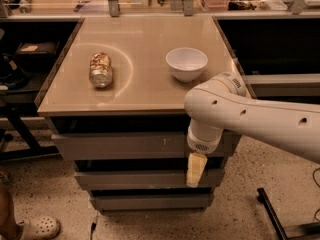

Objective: Close top drawer

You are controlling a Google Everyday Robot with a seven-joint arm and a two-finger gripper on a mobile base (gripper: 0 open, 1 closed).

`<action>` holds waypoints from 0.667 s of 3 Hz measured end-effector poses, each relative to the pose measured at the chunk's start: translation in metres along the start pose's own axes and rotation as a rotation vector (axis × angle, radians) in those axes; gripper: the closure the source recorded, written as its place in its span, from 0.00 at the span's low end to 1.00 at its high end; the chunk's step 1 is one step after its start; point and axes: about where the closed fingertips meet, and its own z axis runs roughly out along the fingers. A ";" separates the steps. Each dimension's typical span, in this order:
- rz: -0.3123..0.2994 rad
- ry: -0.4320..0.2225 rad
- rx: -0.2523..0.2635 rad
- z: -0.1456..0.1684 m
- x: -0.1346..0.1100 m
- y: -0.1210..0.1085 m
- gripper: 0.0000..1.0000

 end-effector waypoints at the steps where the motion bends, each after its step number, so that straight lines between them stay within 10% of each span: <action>1: 0.000 0.000 0.000 0.000 0.000 0.000 0.00; 2: 0.000 0.000 0.000 0.000 0.002 0.003 0.00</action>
Offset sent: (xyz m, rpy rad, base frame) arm 0.0082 -0.0167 0.0161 0.0559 -0.0180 -0.0143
